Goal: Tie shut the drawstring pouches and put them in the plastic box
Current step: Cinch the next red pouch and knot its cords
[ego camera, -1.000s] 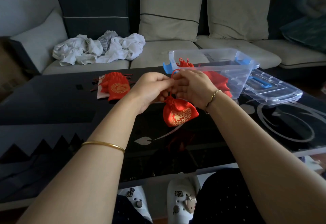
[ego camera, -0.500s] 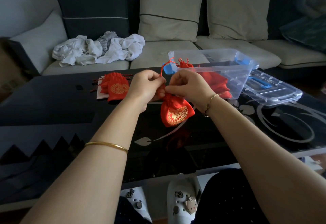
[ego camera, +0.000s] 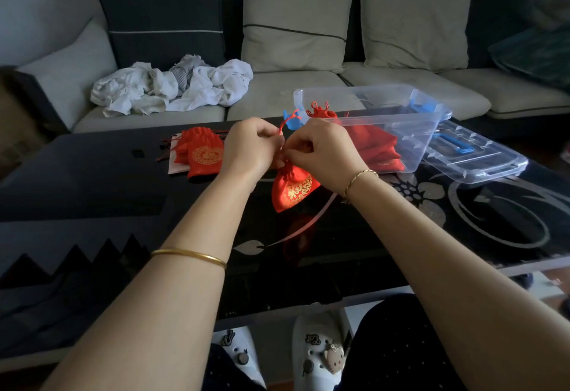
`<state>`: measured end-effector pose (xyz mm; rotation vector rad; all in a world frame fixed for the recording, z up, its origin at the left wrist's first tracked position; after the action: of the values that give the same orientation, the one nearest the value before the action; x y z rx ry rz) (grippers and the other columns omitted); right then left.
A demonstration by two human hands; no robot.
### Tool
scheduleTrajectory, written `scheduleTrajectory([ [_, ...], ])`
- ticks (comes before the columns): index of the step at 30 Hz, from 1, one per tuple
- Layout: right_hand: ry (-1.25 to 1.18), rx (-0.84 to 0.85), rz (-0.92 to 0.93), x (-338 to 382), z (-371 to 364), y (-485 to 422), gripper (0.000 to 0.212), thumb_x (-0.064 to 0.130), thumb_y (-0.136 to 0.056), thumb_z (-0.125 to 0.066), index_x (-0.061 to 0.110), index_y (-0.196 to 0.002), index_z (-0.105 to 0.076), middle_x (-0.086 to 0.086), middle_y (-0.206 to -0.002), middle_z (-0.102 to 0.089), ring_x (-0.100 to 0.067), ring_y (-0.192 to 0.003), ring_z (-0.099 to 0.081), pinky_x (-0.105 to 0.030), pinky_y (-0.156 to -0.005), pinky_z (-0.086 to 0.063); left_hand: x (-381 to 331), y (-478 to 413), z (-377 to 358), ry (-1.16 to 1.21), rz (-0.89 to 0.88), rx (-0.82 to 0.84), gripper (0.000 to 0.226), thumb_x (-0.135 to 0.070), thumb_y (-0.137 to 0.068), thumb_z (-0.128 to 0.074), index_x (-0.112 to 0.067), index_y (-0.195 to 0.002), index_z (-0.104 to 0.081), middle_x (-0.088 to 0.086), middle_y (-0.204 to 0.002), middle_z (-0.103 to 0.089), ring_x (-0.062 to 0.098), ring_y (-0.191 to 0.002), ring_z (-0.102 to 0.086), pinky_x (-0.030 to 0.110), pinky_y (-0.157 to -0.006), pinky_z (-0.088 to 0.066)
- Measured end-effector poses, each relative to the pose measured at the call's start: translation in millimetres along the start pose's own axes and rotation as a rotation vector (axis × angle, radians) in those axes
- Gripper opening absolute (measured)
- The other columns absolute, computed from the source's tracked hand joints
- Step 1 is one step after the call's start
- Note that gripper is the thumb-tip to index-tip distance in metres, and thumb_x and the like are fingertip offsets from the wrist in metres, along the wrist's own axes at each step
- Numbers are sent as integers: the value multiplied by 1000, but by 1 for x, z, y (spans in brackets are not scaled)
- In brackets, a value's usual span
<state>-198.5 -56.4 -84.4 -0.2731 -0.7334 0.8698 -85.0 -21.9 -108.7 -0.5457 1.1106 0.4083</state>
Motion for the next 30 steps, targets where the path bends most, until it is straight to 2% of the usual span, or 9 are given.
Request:
scheduleTrajectory([
  [3, -192, 2, -162, -16, -5, 3, 13, 12, -83, -61, 8, -84, -73, 6, -72, -60, -6, -67, -52, -8, -59, -38, -1, -2, 10, 65, 38, -55, 16, -3, -85, -55, -9, -100, -58, 10, -86, -64, 16, -67, -65, 38, -73, -59],
  [5, -338, 9, -304, -30, -11, 5, 12, 14, -84, -63, 7, -83, -73, 8, -67, -60, -5, -63, -53, -16, -63, -46, -11, -1, 15, -9, -15, -58, 16, -5, -84, -56, -11, -99, -57, 3, -84, -60, 15, -78, -63, 34, -78, -56],
  [7, -469, 7, -403, -40, -14, 8, 16, 14, -84, -65, 10, -69, -69, 8, -57, -59, -6, -56, -54, -22, -57, -48, -24, 6, 11, -123, -114, 4, 11, -7, -81, -61, -15, -89, -62, -3, -78, -56, 10, -73, -55, 23, -70, -49],
  [10, -652, 14, -466, -46, -20, 11, 38, 9, -84, -62, 17, -48, -56, 10, -34, -49, 0, -33, -44, -15, -40, -36, -34, 14, 1, -306, -234, 57, 8, -14, -77, -69, -22, -78, -68, -2, -90, -53, 6, -74, -49, 12, -66, -38],
  [13, -839, 30, -567, -54, -31, 14, 45, 8, -83, -63, 17, -40, -56, 5, -37, -48, -11, -39, -36, -20, -42, -28, -36, 16, 1, -443, -297, 8, 5, -20, -78, -73, -24, -81, -70, -1, -98, -46, 11, -86, -49, 15, -71, -37],
  [16, -1058, 64, -669, -56, -40, 17, 32, 5, -86, -59, 10, -55, -53, -1, -50, -40, -10, -44, -28, -21, -45, -21, -37, 15, 1, -499, -321, -21, 9, -20, -78, -73, -22, -87, -72, -1, -100, -43, 14, -89, -49, 23, -77, -40],
  [19, -1146, 109, -685, -54, -44, 18, 28, 5, -89, -55, 9, -62, -48, -2, -57, -34, -7, -44, -27, -19, -44, -21, -37, 15, -1, -516, -333, -10, 12, -20, -79, -73, -21, -91, -73, -2, -100, -43, 12, -90, -47, 22, -75, -38],
  [24, -1122, 146, -626, -52, -42, 17, 19, 5, -91, -53, 5, -72, -55, -2, -59, -34, -6, -45, -28, -19, -45, -22, -38, 14, -4, -518, -369, 6, 8, -18, -79, -73, -17, -87, -72, 0, -99, -46, 14, -89, -49, 21, -74, -38],
  [30, -956, 139, -538, -57, -36, 14, 9, 7, -89, -58, 3, -84, -64, 2, -48, -52, -10, -48, -36, -21, -50, -32, -36, 12, -5, -522, -368, 14, 2, -13, -81, -68, -12, -79, -68, 0, -94, -52, 15, -79, -56, 22, -69, -40],
])
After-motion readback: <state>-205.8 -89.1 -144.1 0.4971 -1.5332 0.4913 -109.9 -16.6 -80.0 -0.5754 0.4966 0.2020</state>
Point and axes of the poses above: each hand's wrist, its own y-axis away from the middle knuckle, its own z-axis out of the back of the hand, x = y × z, the point moved 9 cm from there along -y, towards the middle knuckle
